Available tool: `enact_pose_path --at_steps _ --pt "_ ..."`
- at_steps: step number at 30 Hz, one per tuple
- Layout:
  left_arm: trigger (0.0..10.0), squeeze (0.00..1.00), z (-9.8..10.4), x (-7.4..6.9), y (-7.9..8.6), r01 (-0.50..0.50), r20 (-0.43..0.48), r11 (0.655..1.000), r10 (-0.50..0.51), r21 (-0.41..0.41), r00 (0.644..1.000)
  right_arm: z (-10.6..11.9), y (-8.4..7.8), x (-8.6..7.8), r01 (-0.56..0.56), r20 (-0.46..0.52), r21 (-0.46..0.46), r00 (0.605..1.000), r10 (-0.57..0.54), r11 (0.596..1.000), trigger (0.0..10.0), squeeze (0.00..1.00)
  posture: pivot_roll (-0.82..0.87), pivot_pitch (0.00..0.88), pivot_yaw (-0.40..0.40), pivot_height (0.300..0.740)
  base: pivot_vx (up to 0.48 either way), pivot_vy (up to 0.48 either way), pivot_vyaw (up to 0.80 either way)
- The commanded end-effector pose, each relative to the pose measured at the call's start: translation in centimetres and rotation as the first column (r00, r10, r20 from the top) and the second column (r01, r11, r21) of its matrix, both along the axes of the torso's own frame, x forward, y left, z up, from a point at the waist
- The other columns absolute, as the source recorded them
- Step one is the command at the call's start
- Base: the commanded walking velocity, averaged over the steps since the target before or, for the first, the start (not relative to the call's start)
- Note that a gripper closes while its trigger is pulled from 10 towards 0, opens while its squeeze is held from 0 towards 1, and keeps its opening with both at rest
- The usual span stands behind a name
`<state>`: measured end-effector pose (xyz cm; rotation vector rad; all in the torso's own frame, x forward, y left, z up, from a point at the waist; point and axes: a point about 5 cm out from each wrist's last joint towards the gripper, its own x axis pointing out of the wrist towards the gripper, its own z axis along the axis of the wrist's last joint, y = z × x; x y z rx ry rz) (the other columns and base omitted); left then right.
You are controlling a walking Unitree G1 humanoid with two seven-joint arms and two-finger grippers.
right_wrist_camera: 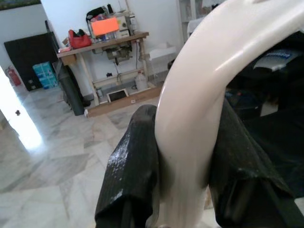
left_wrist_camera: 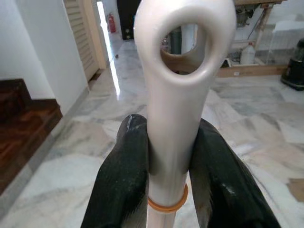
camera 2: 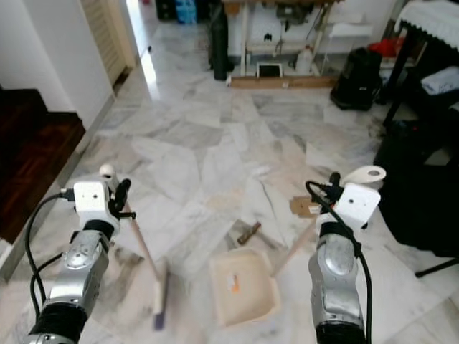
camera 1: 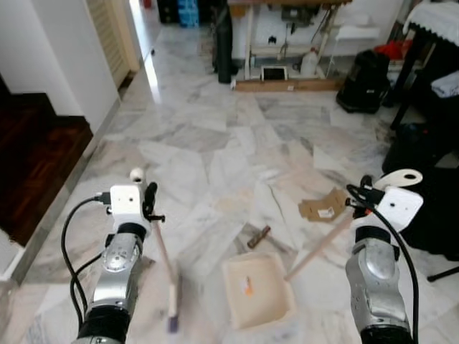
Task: Sweep floor
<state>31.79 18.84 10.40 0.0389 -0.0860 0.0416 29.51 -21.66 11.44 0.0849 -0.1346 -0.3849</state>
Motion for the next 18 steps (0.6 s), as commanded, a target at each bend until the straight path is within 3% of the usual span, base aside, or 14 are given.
enact_pose_path --at_steps 1,4,8,18 --pt "10.0 0.0 1.11 0.37 -0.81 0.026 0.05 1.0 -0.025 -0.008 0.998 1.05 -0.3 0.17 0.011 0.046 -0.005 0.999 -0.011 1.0 10.0 0.0 -0.06 0.0 0.043 0.74 0.48 0.0 0.0" --pt "10.0 0.0 1.14 0.41 -0.76 0.025 0.049 1.0 -0.025 -0.008 0.998 1.05 -0.3 0.26 0.009 0.047 0.009 0.999 -0.01 1.0 10.0 0.0 -0.06 0.0 0.044 0.74 0.48 0.0 0.0" --pt "10.0 0.0 1.13 0.4 -0.63 0.024 0.048 1.0 -0.024 -0.006 0.999 1.0 -0.29 0.21 0.01 0.046 0.008 0.999 -0.011 1.0 10.0 0.0 -0.06 0.0 0.045 0.74 0.48 0.0 -0.78" --pt "10.0 0.0 1.25 0.48 -0.68 0.023 0.051 1.0 -0.023 -0.011 0.998 1.05 -0.15 0.27 0.002 0.05 -0.001 0.999 -0.002 1.0 10.0 0.0 -0.06 0.0 0.042 0.74 0.48 0.0 0.0"
